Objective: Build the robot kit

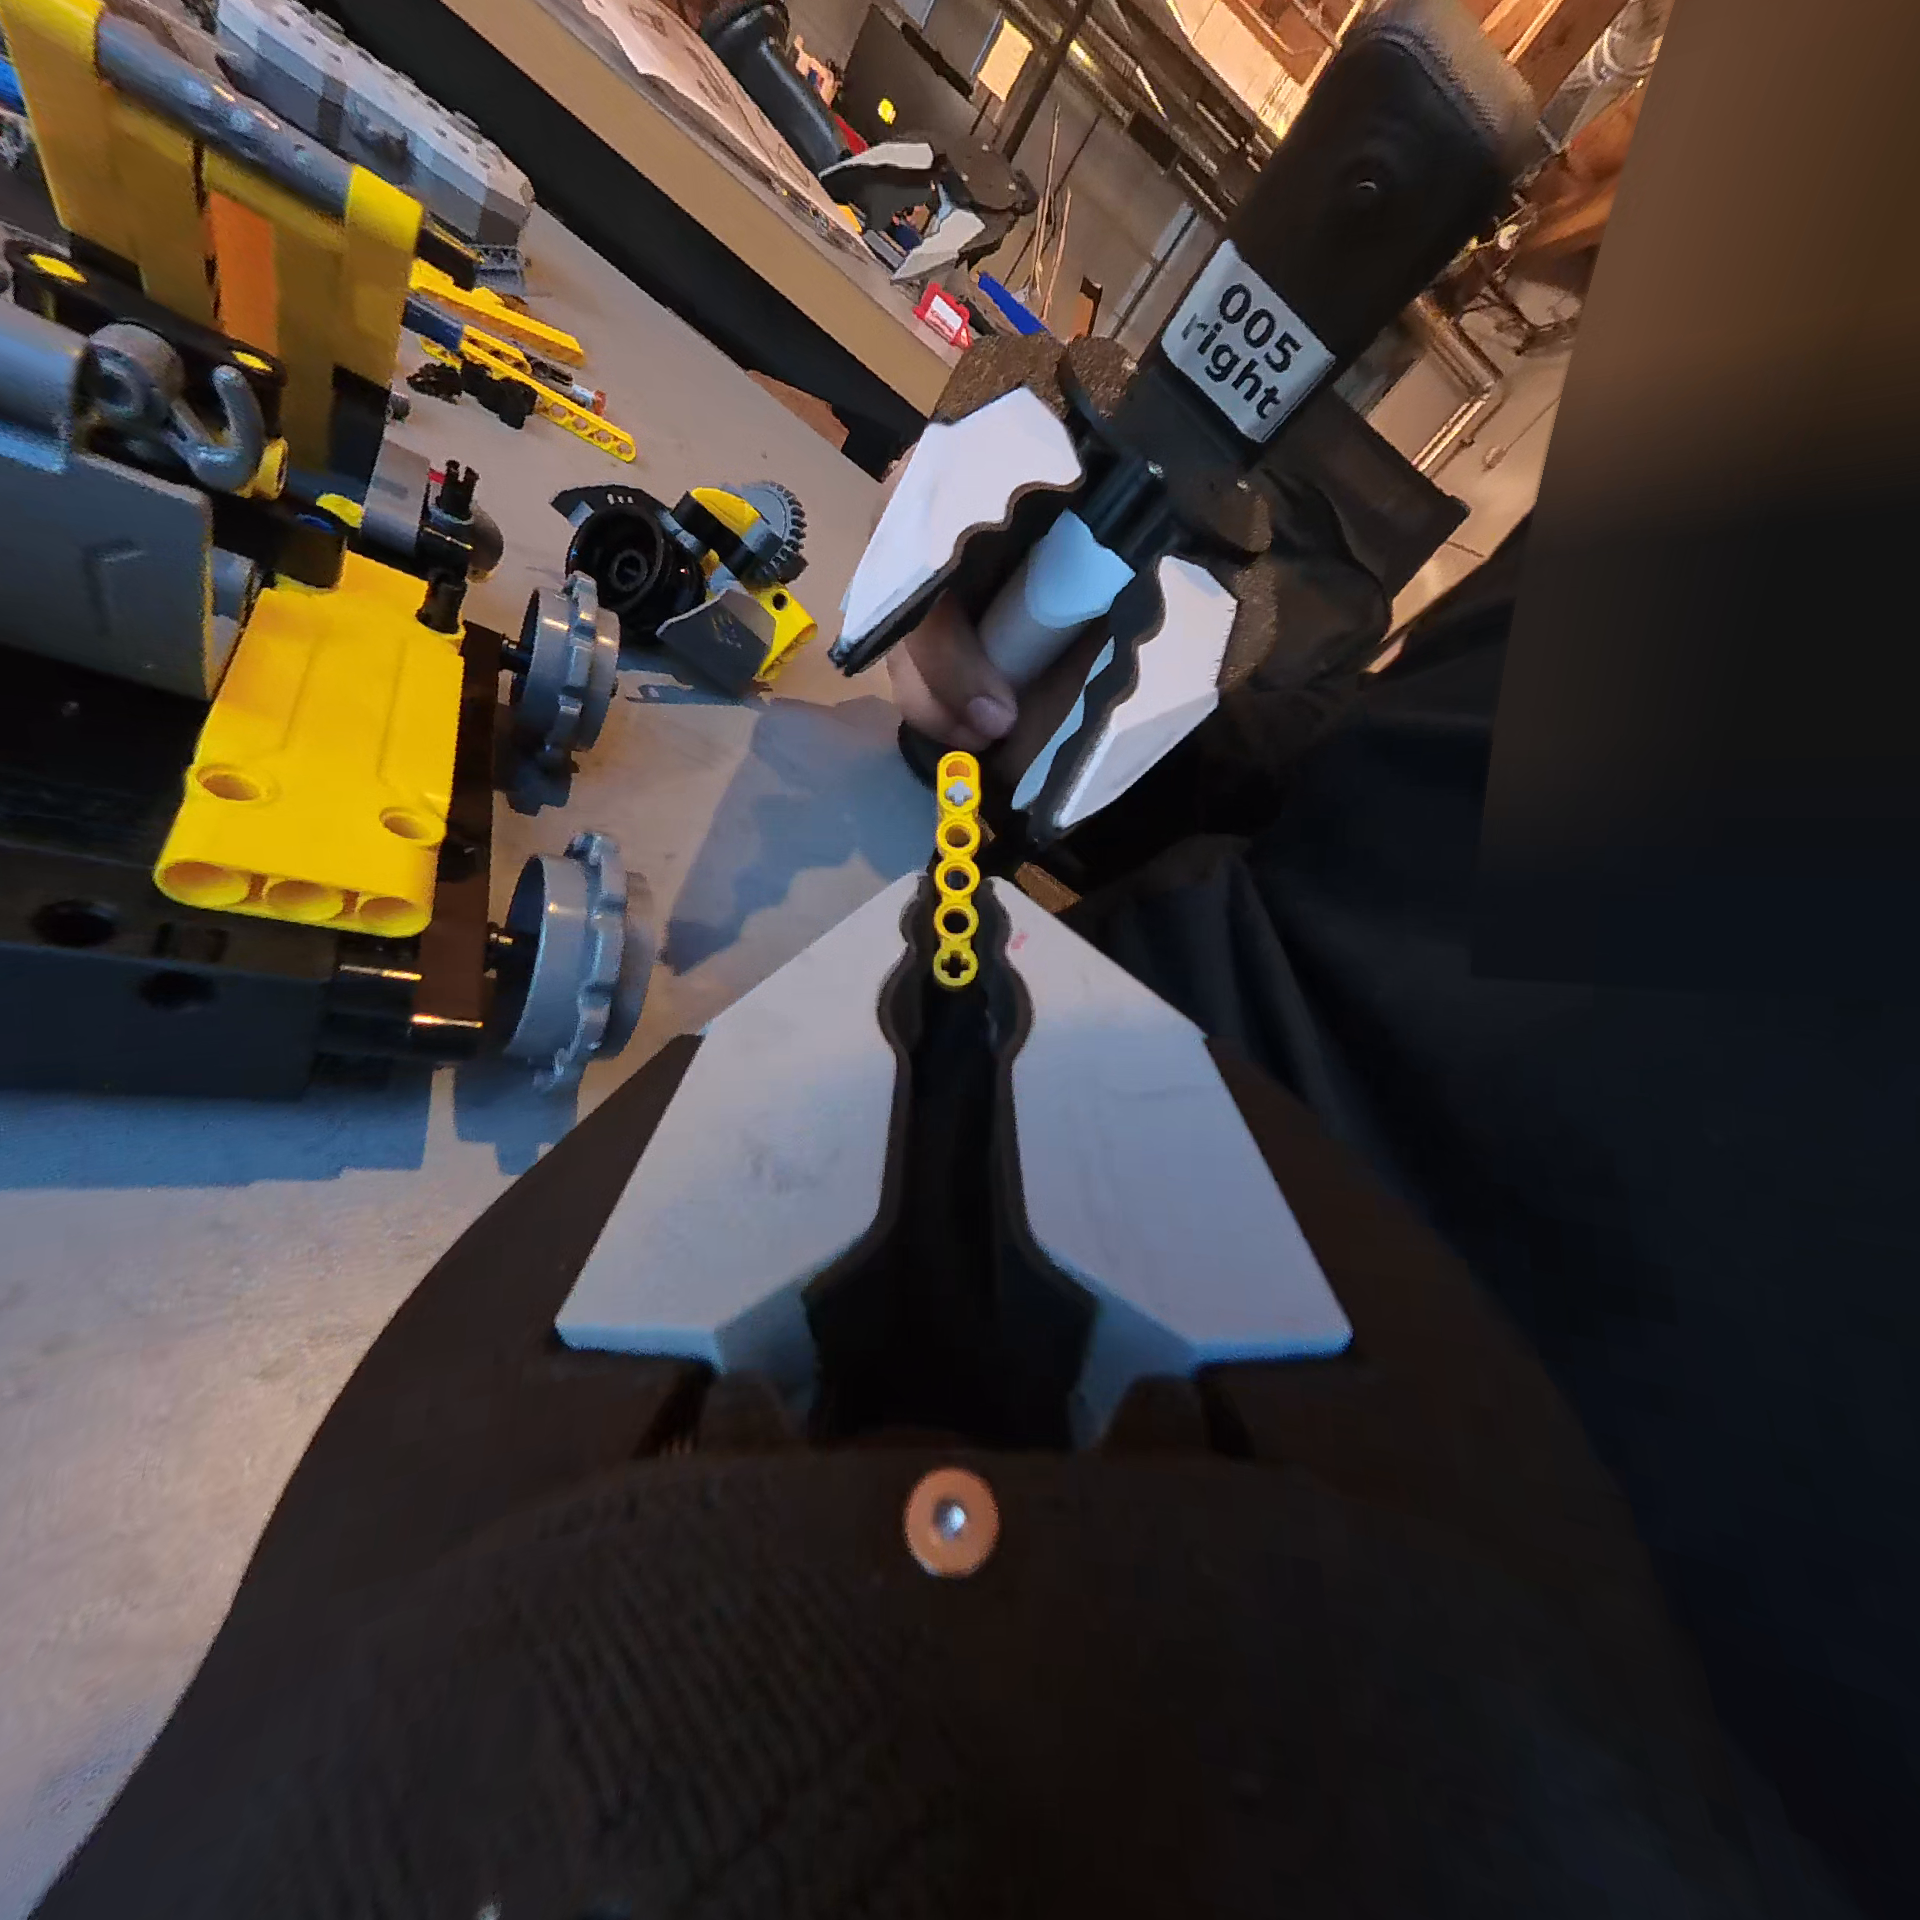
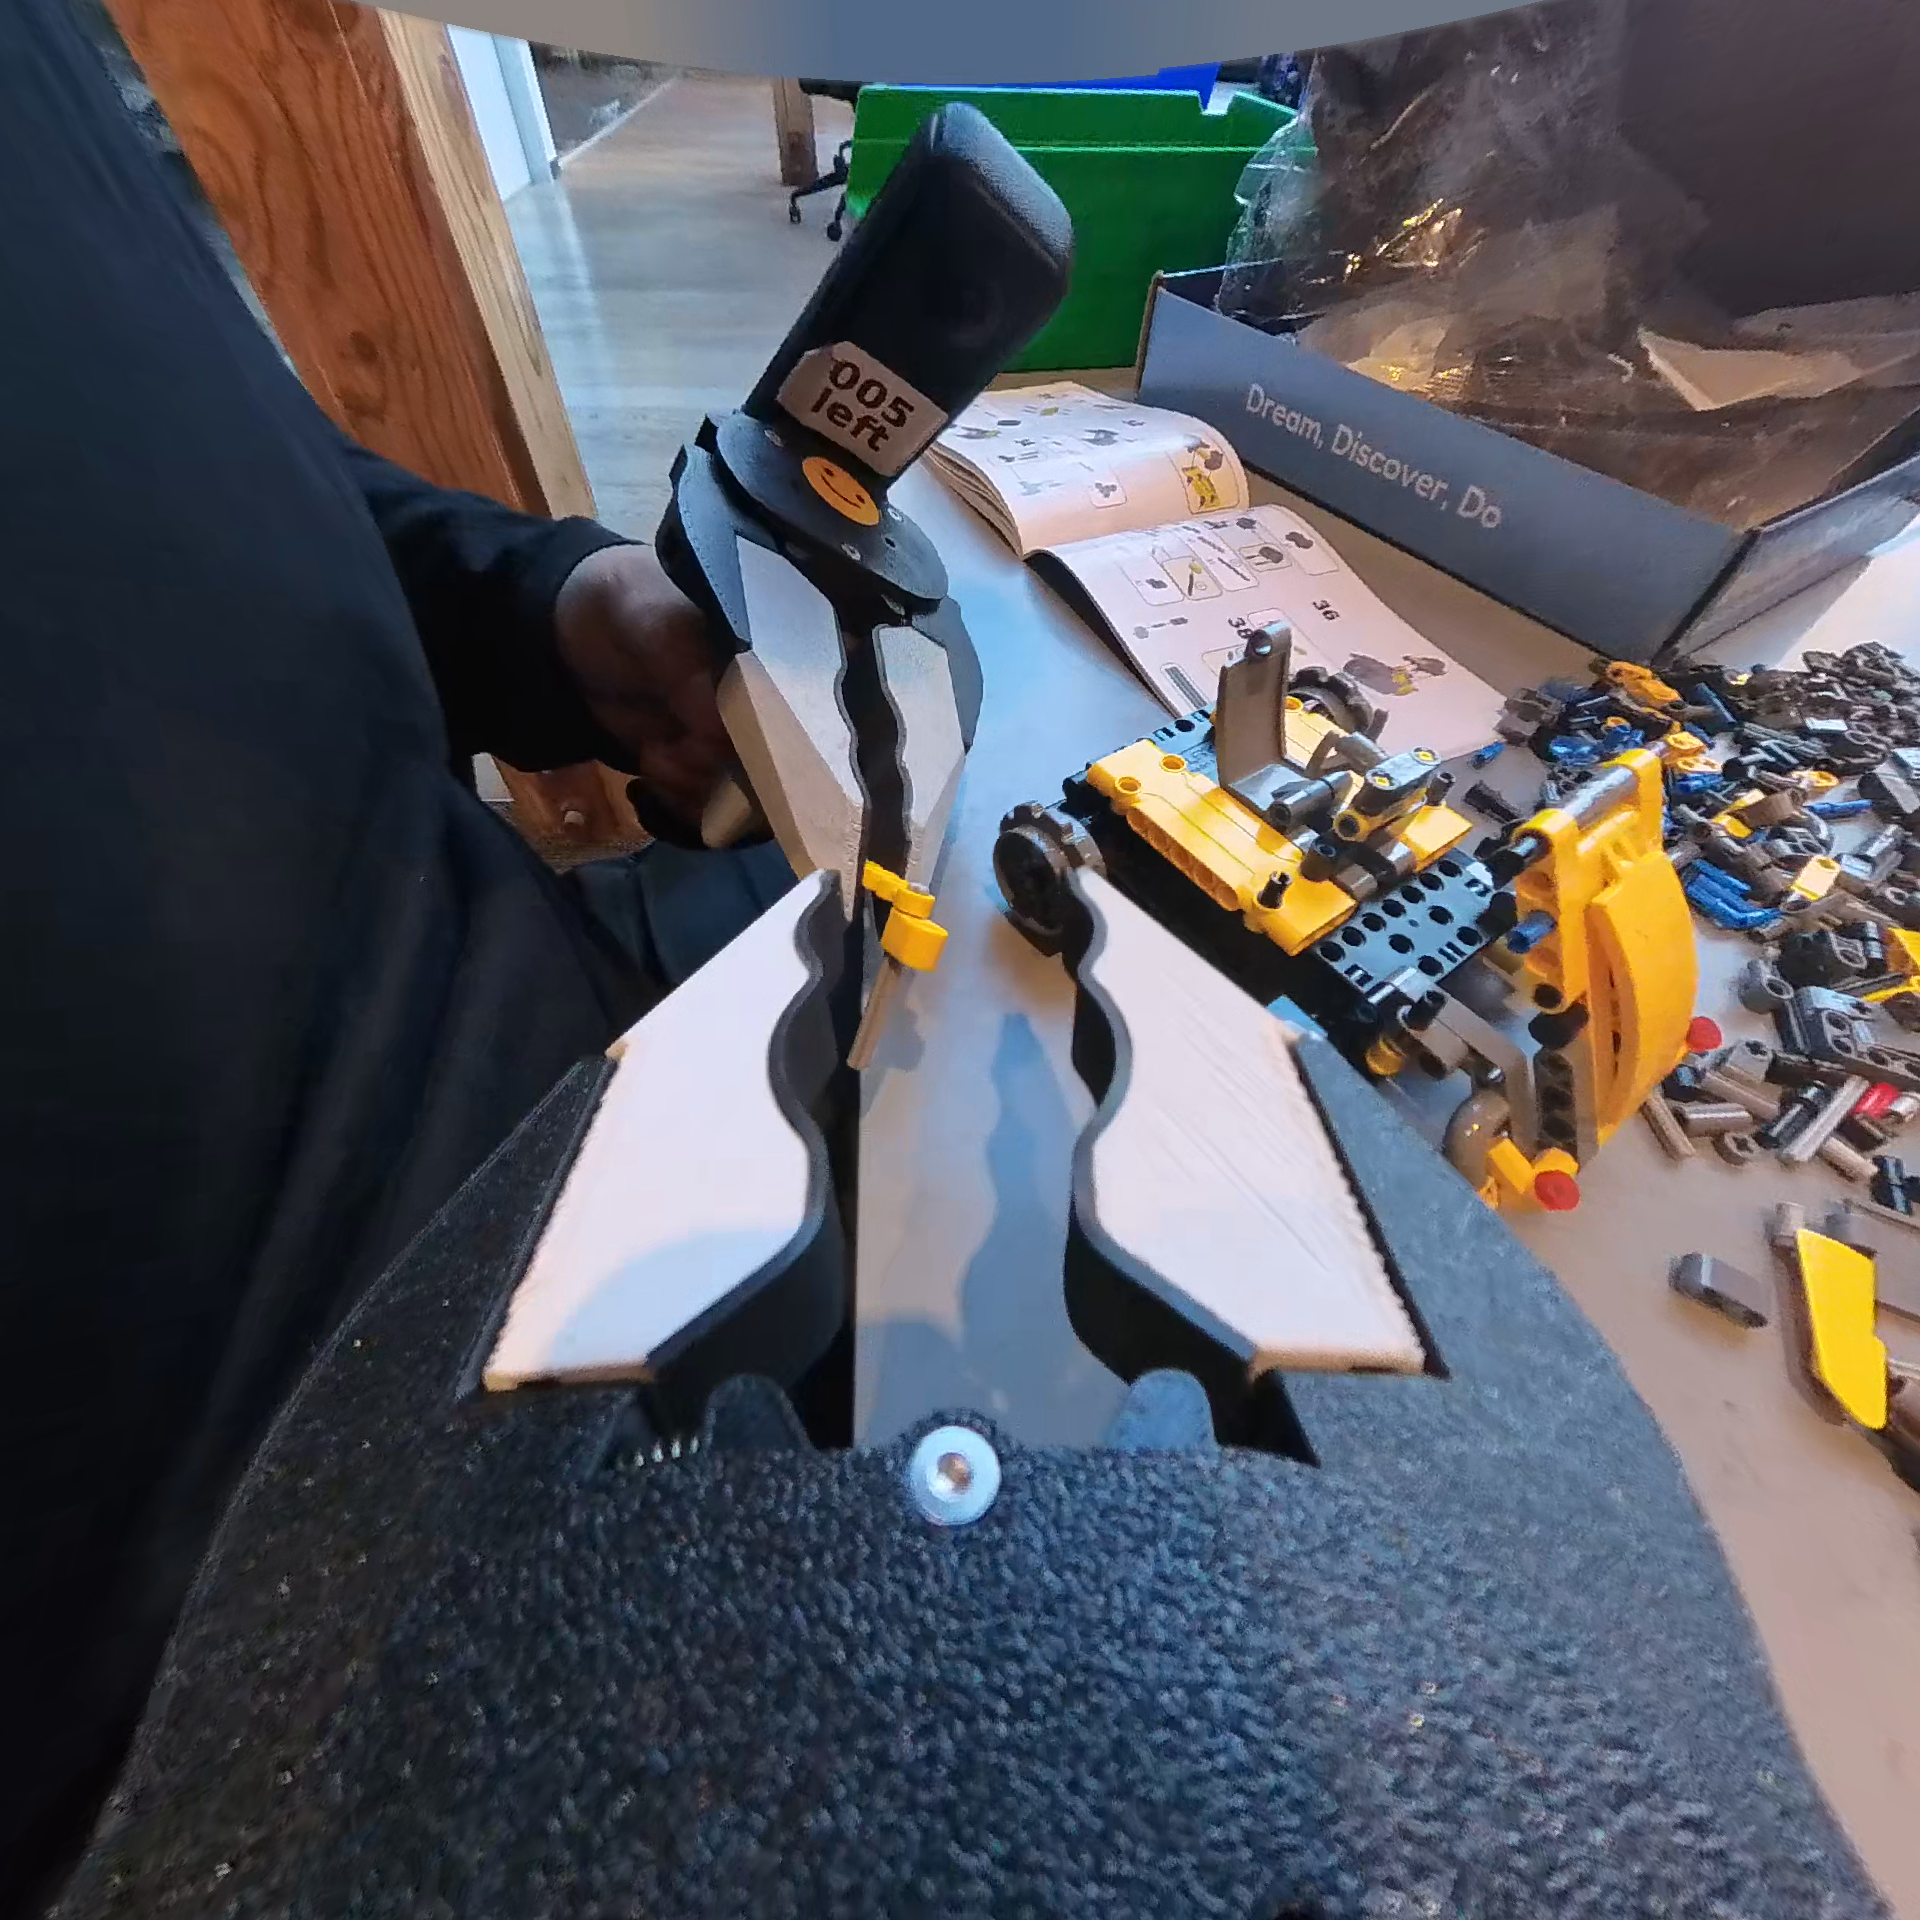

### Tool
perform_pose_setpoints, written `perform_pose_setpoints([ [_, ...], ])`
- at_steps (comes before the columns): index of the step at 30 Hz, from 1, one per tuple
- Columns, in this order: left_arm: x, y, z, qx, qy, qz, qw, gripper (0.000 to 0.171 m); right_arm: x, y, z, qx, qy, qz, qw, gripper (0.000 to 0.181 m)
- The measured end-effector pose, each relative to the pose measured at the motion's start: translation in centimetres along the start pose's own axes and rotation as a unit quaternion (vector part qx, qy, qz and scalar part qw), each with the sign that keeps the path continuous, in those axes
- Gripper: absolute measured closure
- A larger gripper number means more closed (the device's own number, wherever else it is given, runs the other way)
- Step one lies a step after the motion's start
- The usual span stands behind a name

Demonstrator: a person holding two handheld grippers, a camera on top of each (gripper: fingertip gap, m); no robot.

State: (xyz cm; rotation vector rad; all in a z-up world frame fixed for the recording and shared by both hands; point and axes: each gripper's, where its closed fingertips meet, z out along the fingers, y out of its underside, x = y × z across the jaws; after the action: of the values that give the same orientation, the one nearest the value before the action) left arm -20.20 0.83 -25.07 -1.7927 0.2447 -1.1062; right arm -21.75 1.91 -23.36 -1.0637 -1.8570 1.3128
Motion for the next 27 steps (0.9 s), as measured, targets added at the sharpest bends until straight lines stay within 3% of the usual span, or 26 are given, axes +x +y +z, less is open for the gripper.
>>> perform_pose_setpoints([
  [27, -0.02, -0.09, -0.14, 0.006, 0.018, -0.035, 0.999, 0.167, 0.63, -0.85, -0.01, 0.028, -0.007, 0.003, 1.0, 0.14],
])
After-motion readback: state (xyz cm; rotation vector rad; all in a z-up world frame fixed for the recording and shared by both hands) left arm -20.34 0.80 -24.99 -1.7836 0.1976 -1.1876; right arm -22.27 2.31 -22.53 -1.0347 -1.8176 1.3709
